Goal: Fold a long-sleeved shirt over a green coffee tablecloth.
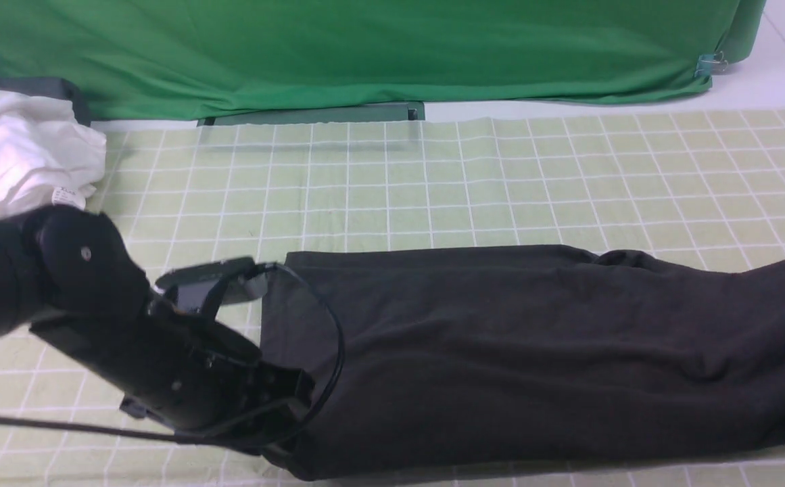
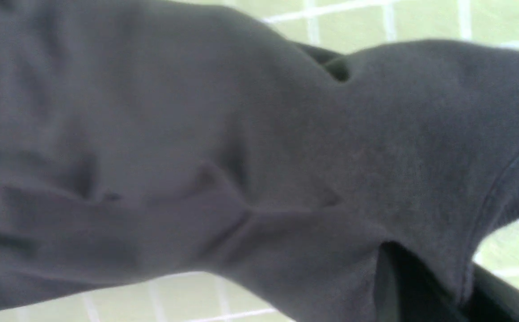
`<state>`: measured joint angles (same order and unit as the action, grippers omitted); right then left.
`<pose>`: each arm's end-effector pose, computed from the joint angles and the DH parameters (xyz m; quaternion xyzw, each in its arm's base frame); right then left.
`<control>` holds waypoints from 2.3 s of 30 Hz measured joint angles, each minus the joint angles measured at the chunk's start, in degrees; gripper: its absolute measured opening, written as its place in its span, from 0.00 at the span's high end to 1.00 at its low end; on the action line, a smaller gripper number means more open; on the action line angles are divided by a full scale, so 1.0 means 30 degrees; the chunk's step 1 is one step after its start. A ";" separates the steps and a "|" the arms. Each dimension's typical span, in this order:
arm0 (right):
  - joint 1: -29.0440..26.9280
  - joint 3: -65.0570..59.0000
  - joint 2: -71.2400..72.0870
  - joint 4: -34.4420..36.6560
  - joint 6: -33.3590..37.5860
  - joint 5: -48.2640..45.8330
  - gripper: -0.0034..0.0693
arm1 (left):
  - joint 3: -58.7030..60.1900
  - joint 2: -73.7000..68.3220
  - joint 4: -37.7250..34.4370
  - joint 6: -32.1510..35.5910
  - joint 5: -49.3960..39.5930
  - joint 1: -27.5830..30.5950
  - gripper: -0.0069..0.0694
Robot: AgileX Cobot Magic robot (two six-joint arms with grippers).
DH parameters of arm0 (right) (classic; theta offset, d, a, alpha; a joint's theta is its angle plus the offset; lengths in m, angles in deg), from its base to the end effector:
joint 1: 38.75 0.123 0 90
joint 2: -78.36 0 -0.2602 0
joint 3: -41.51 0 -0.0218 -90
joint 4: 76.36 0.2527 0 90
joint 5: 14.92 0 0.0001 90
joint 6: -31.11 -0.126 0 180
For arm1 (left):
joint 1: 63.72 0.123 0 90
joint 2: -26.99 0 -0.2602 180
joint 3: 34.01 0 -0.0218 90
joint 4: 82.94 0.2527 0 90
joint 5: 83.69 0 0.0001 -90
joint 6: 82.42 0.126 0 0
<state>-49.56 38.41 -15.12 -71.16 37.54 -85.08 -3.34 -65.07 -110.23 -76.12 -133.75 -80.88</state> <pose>0.2949 -0.0454 0.2532 0.0483 0.9912 0.0264 0.1207 0.2308 -0.1177 0.1488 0.0603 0.9780 -0.1950 0.0428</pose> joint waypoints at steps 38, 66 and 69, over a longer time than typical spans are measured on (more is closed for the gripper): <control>2.1568 0.1221 -0.7872 0.4663 -0.7778 1.8154 0.60 | -0.9976 0.0008 0.3049 -0.1464 -0.3051 0.4394 0.89; 1.3648 0.1229 0.1962 0.2061 0.0035 0.0486 0.95 | -0.9976 0.0008 0.3074 -0.1308 -0.3928 0.4394 0.89; 1.3507 0.1229 0.4190 0.1192 0.0035 0.0340 0.95 | -0.9976 0.0008 0.3089 -0.1263 -0.4001 0.4394 0.89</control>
<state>-9.04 42.10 -2.55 -67.58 37.65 -84.06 -33.26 -65.04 -100.96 -79.90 -145.75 -67.70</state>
